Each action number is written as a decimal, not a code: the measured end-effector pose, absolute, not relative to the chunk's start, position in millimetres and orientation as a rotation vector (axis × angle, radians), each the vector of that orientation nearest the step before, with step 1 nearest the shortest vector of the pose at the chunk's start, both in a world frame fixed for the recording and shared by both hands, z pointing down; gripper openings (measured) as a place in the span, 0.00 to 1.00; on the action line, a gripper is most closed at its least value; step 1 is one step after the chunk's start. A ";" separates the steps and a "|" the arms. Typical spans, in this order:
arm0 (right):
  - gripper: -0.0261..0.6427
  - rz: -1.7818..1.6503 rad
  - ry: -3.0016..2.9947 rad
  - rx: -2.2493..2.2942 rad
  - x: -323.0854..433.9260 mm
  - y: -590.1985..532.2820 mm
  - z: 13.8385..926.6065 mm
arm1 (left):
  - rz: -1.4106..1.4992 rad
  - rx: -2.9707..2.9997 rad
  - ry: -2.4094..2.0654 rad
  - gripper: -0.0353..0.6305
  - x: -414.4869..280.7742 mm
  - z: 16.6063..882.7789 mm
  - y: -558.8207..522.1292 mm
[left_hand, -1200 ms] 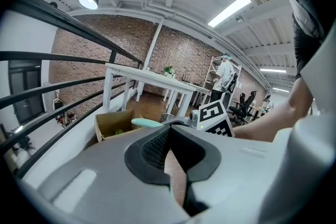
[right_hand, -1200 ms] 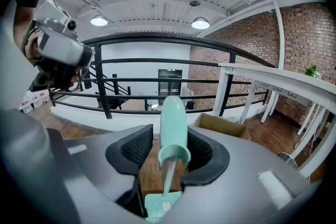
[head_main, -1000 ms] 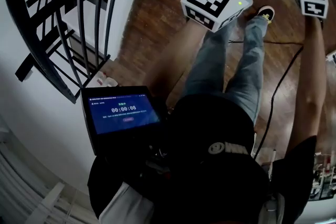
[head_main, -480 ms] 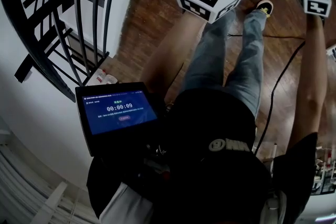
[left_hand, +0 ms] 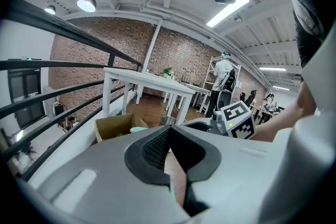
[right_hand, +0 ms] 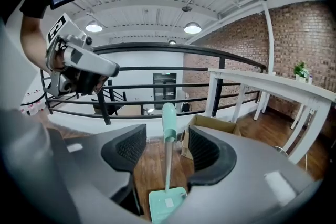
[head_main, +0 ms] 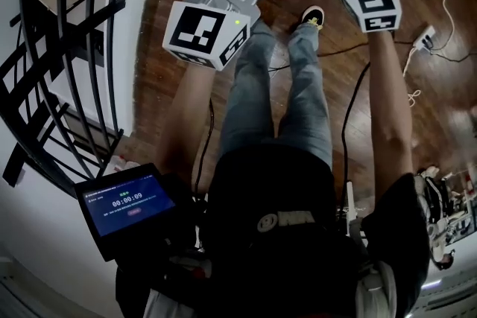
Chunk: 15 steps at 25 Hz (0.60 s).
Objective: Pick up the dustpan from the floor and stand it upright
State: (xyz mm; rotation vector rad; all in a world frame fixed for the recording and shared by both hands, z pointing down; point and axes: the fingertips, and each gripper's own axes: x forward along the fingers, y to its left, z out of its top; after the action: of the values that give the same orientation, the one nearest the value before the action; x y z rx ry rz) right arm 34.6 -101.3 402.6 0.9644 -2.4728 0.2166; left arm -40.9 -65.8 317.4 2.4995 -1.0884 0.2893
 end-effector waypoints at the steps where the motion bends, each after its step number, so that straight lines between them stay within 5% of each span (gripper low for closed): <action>1: 0.40 0.214 -2.484 0.992 36.1 -97.5 397.2 | 0.295 2.508 -1.090 0.08 -42.0 316.9 -63.6; 8: 0.05 0.183 -2.669 1.150 40.5 -109.1 329.3 | 0.318 2.641 -1.140 0.08 -22.9 279.0 -84.3; 15: 0.04 0.212 -2.782 0.998 196.0 -218.2 260.4 | 0.363 2.710 -1.167 0.07 163.0 236.7 -205.1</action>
State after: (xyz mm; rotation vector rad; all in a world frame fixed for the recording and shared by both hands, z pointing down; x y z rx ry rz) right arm 196.0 -218.2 260.4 0.9983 -2.7821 0.2120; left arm 163.0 -205.1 236.7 2.7102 -1.1665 0.3627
